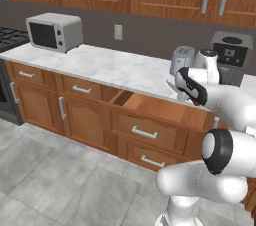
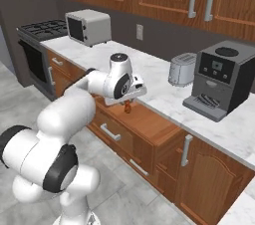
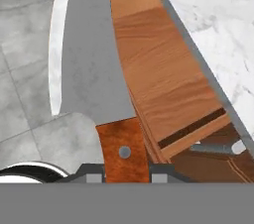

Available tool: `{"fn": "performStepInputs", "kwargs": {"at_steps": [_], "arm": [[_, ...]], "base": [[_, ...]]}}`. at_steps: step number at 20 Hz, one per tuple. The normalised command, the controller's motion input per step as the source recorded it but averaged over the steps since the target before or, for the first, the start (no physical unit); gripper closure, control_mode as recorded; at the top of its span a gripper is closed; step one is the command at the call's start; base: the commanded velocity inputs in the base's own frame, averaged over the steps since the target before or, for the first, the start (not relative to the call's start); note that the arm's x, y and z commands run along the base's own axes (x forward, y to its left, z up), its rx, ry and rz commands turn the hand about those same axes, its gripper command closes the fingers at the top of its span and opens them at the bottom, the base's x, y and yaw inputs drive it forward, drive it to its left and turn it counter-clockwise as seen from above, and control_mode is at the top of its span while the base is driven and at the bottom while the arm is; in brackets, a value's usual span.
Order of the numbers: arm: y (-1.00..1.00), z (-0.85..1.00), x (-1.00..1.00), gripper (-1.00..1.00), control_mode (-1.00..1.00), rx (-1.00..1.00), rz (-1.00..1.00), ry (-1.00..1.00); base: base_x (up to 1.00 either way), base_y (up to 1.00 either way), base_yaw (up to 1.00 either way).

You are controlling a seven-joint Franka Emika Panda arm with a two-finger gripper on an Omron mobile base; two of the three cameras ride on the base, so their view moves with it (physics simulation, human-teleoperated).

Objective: Pick up the metallic utensils from the counter and place them in the open drawer. Make sure not to pick up any wooden utensils.

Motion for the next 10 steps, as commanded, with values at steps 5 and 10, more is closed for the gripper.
{"fn": "performStepInputs", "kwargs": {"at_steps": [5, 10], "arm": [[0.03, -0.60, 0.52, 1.00, -1.00, -0.22, 0.48, 0.19], [0.06, -0.30, 0.00, 1.00, -1.00, -0.13, 0.09, 0.10]], "base": [[0.00, 0.00, 0.00], [0.00, 0.00, 0.00]]}}
